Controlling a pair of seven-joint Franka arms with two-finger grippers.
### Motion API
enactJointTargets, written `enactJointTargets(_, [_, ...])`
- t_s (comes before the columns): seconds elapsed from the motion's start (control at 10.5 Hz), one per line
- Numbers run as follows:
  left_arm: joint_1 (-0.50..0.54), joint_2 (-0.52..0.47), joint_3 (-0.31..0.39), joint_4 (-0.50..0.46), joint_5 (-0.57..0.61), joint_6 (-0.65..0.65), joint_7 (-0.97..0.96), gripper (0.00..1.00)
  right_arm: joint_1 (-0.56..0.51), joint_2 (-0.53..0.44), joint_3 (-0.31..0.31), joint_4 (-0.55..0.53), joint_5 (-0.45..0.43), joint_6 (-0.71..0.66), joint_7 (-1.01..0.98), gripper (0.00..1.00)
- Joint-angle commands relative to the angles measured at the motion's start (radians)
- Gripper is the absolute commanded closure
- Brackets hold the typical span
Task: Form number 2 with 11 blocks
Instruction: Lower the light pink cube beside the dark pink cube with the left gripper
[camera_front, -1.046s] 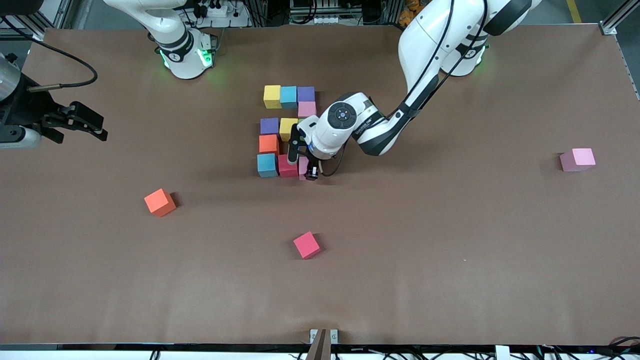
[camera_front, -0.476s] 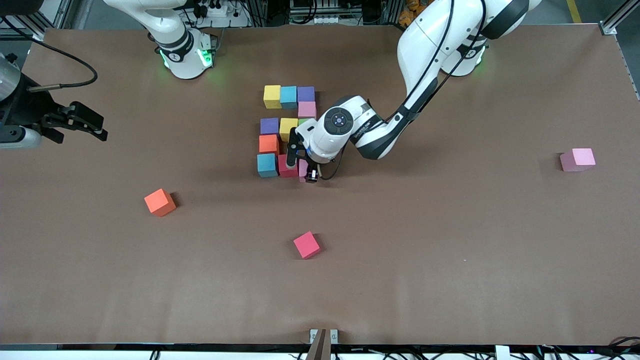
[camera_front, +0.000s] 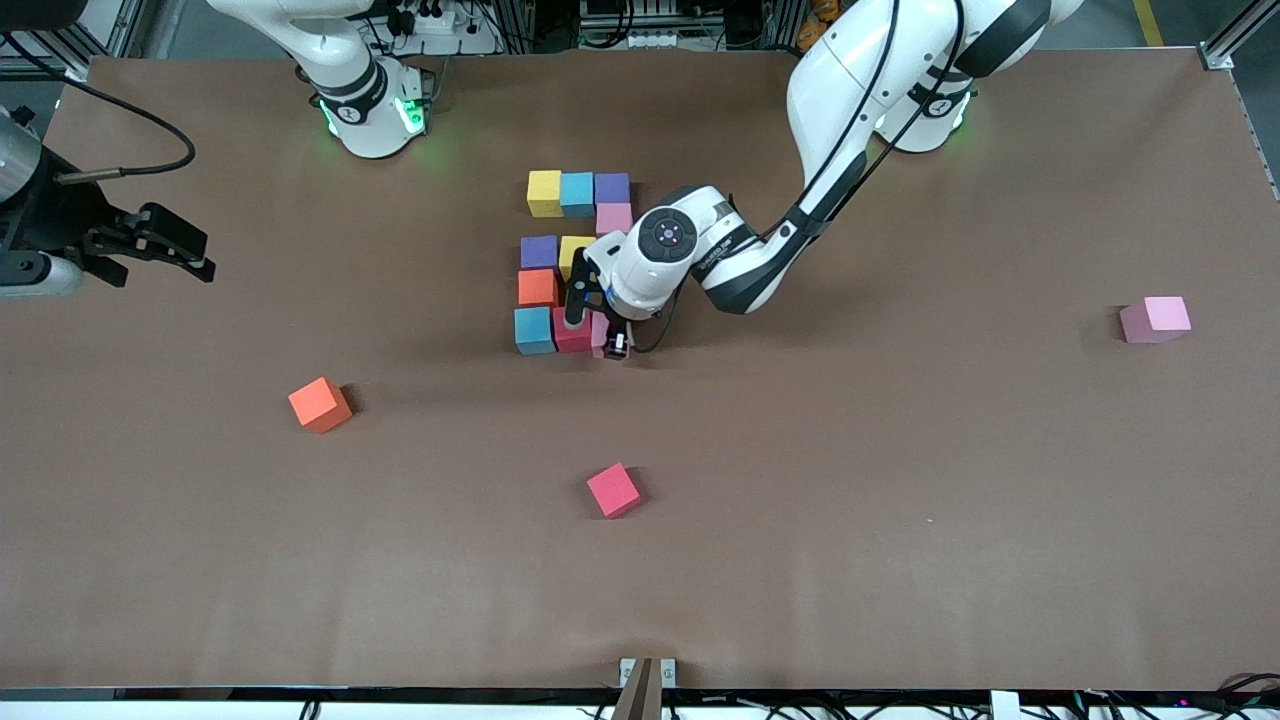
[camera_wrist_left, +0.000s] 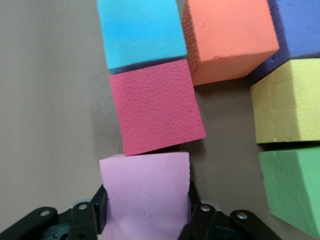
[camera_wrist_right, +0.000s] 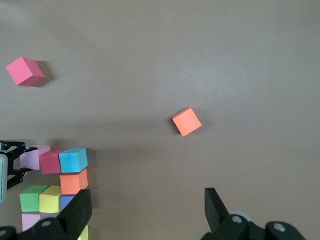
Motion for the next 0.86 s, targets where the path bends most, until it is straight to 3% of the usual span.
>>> enactJointTargets(0.0, [-0.022, 0.037, 0.011, 0.041, -0.031, -0.016, 0.011, 1.00, 0.004, -0.003, -0.002, -0.001, 0.003, 0.002, 0.006, 0.00])
enactJointTargets(0.76, [-0.011, 0.023, 0.011, 0.027, -0.011, -0.018, 0.039, 1.00, 0.004, -0.003, -0.002, -0.003, 0.003, 0.002, 0.006, 0.00])
